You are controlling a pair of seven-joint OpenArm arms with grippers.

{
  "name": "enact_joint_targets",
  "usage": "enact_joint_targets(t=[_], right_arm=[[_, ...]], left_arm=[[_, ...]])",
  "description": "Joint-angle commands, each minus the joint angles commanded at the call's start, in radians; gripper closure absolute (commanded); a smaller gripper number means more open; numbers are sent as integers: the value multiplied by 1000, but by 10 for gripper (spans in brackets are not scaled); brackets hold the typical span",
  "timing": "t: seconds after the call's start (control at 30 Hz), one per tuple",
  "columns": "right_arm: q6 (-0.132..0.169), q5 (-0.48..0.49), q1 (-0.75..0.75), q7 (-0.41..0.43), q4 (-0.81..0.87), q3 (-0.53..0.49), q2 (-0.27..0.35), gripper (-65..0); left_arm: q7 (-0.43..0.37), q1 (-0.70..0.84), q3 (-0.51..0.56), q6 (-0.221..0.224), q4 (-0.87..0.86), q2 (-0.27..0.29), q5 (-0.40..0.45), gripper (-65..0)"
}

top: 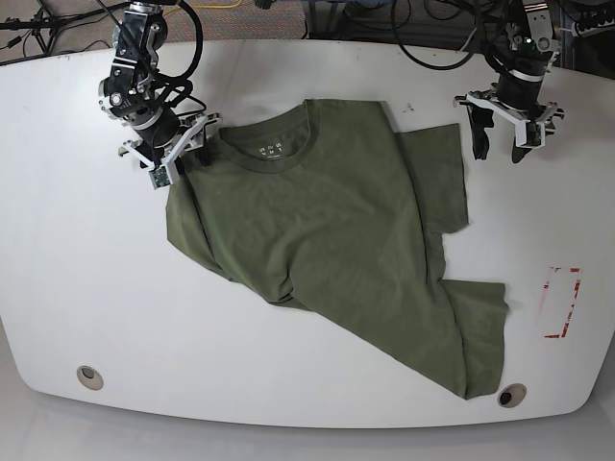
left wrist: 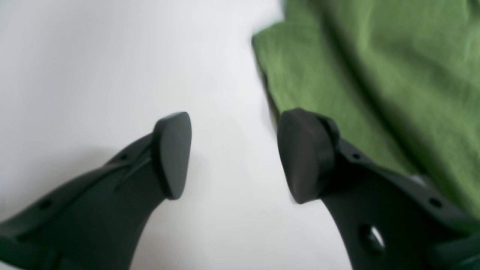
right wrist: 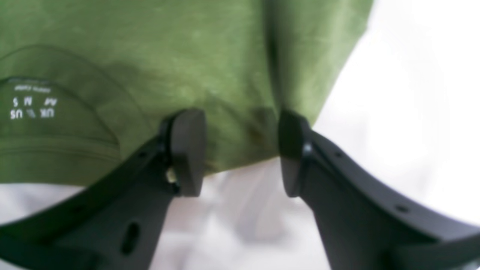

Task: Fold the T-shirt properly
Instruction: 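Move the left gripper down toward the sleeve of the shirt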

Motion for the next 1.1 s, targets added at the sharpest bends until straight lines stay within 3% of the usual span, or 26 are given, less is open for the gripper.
enact_joint_targets(t=[0.13,0.2,0.27,0.67,0.73,1.1], right_arm=[[1,-3,11,-4,-3,0,5,-162],[6,-2,57,8,-25,-17,13,-50],[7,-3,65,5,-30,-17,12,-32],[8,-1,82,5,-29,-26,0,-19],[10,5,50,9,-19,-30,-26,-30],[18,1,28,10,-12,-30,-37,-42]], left_arm=[[4,-9,5,2,-3,2,-2,-366],[-19,9,9,22,17,13,-17,-368],[-23,14,10,23,20,15,-17,-368],[-14,-18,7,34,9,11,-34,-389],[131,-155,-14,41,-54,-5,-42,-401],[228,-256,-32,37,-122,-12,-37,-387]])
